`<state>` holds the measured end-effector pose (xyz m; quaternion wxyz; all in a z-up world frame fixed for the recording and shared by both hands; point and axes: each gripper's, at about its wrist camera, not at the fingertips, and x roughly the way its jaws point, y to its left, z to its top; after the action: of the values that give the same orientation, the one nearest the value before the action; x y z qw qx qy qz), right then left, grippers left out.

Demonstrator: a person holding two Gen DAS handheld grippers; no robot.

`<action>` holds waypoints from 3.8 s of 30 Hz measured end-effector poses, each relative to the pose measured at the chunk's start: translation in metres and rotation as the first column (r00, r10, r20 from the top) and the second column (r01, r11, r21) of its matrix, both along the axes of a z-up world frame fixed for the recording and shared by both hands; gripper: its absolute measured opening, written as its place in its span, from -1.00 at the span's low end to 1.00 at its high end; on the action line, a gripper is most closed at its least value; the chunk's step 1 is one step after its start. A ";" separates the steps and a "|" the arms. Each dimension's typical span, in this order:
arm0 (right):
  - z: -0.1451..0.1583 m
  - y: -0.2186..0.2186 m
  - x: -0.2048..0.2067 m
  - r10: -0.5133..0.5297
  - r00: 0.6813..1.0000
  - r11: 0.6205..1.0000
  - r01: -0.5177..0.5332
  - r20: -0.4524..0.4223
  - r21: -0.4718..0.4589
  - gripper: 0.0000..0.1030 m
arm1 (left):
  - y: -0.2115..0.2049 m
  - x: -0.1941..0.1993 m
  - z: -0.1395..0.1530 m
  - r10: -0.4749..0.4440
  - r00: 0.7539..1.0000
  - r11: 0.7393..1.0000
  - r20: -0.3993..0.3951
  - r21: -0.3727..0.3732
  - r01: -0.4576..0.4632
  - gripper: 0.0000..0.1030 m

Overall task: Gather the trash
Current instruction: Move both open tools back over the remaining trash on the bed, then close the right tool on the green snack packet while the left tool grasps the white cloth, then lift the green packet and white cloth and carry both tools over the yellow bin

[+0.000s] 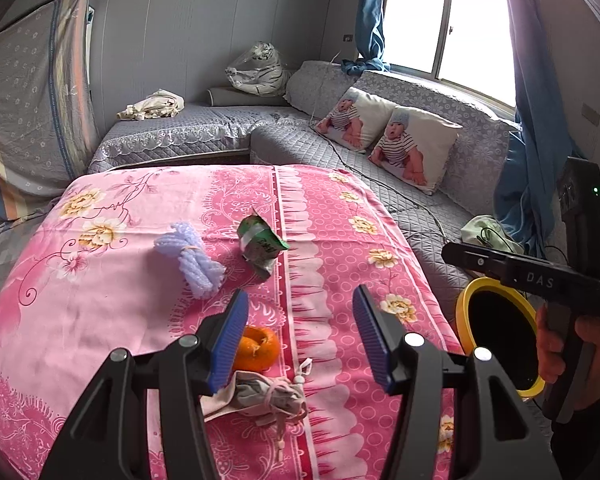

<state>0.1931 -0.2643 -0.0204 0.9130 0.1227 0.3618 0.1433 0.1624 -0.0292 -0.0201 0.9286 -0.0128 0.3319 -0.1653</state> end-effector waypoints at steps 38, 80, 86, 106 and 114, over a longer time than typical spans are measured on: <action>-0.049 0.135 0.123 0.158 0.981 0.977 -0.172 -0.110 -0.124 0.00 | 0.057 -0.017 -0.067 0.011 0.988 0.999 -0.153 -0.031 -0.016 0.14; -0.092 0.154 0.183 0.150 0.974 0.972 -0.177 -0.168 -0.154 -0.28 | 0.008 0.021 -0.109 -0.065 0.966 0.996 -0.251 0.038 0.077 -0.15; -0.091 0.156 0.179 0.148 0.978 0.970 -0.172 -0.145 -0.174 -0.46 | 0.009 0.017 -0.108 -0.063 0.966 0.997 -0.252 0.037 0.075 -0.38; -0.058 0.126 0.139 0.133 0.986 0.984 -0.143 -0.097 -0.105 -0.47 | 0.020 -0.018 -0.079 -0.058 0.976 0.998 -0.208 -0.011 0.057 -0.45; -0.045 0.101 0.119 0.111 0.991 0.988 -0.119 -0.079 -0.098 -0.47 | 0.011 -0.035 -0.059 -0.093 0.982 0.996 -0.164 -0.017 0.091 -0.46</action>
<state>0.3120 -0.1628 -0.0654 0.8944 0.0599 0.4082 0.1724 0.1270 -0.0186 -0.0791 0.8893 -0.0154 0.4070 -0.2079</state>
